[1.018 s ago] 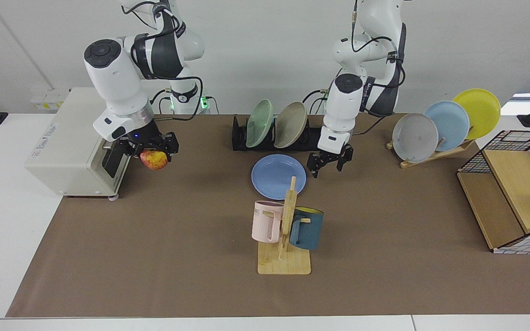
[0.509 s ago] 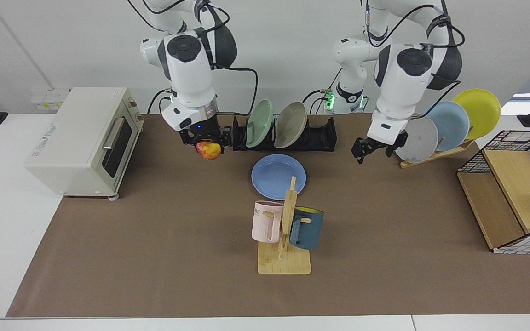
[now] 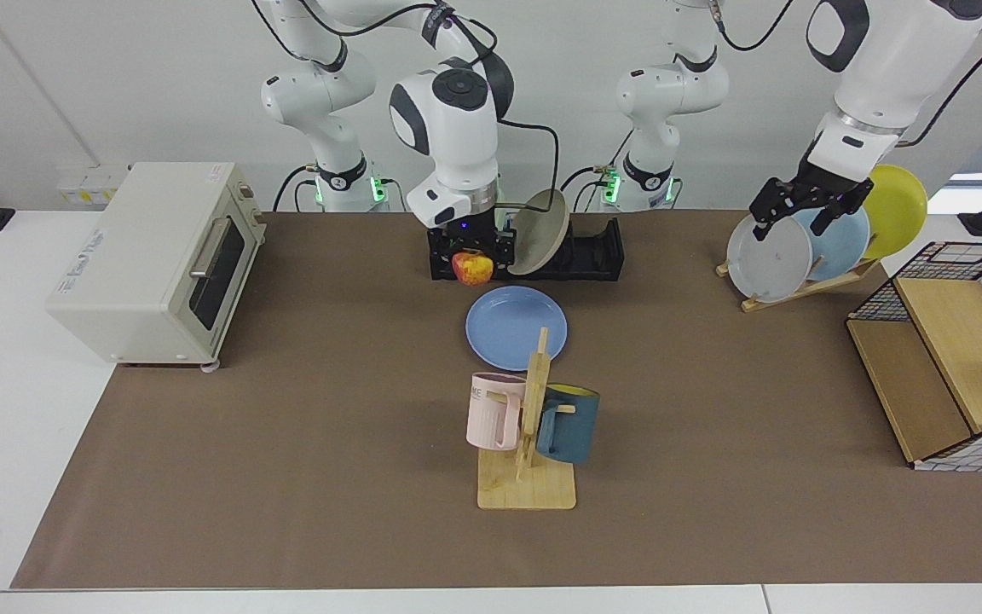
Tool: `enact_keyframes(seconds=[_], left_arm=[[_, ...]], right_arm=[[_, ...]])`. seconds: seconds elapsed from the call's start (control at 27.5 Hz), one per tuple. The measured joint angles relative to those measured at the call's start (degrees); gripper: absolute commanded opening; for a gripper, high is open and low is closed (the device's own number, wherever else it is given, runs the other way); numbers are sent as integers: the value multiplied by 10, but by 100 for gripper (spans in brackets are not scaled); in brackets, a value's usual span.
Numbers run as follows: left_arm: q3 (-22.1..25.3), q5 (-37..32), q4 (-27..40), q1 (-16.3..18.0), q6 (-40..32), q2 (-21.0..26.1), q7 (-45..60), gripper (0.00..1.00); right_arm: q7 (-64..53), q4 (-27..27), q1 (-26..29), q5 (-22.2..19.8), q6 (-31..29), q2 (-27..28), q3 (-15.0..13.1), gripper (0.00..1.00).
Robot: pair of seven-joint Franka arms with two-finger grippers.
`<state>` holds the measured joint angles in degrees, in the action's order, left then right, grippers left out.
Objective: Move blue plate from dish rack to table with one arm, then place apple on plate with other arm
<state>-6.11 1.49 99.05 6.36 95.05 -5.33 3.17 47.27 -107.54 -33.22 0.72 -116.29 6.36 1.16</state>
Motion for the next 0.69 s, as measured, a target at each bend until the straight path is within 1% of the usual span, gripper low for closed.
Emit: enact_keyframes(seconds=[0.25,0.47,0.69], left_arm=[[-7,0,3,-1,-5,-8,-6,100],[-10,0,5,-1,-5,-8,-7,100],[-10,0,9,-1,-5,-8,-9,100]], right_arm=[[25,-3,-27,1,-43,41,-1,0],[64,-11,-54,1,-92,83,-1,0],[69,-31,-57,1,-145,117,-3,0]])
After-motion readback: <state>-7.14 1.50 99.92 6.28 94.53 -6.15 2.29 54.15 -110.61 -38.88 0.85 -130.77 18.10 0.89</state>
